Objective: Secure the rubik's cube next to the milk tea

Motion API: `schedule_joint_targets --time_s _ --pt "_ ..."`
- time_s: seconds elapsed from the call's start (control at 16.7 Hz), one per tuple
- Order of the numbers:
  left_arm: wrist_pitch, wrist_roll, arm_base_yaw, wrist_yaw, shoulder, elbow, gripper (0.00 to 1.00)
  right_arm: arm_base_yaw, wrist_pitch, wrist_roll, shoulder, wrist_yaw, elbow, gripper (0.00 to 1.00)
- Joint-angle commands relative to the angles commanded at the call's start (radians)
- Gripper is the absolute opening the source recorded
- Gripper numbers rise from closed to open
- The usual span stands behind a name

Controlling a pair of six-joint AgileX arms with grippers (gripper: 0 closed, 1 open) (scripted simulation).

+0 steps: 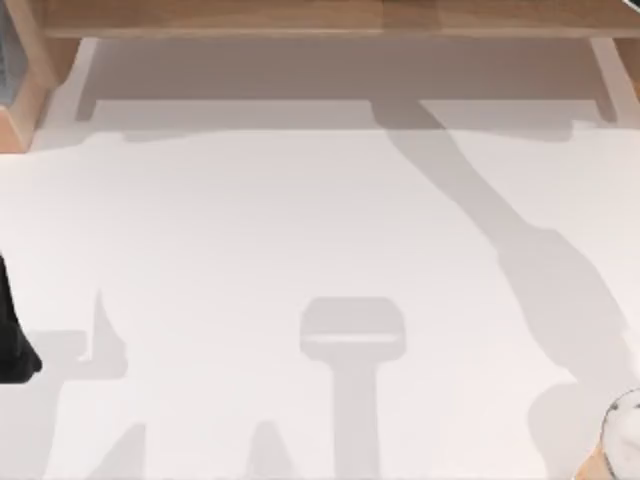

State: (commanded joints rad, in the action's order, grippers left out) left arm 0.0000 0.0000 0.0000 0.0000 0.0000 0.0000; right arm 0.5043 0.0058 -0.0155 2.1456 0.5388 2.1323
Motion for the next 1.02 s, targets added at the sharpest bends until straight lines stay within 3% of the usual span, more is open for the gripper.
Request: schedule_joint_targets --time_s 0.54,1.02 --pt "0.0 0.0 0.0 0.0 0.0 0.0 1.0 0.002 0.002 -0.001 -0.002 -0.002 0.003 0.0" --pt "0.0 0.0 0.0 0.0 0.0 0.0 1.0 -0.008 0.106 0.017 -0.029 -0.087 0.113 0.0"
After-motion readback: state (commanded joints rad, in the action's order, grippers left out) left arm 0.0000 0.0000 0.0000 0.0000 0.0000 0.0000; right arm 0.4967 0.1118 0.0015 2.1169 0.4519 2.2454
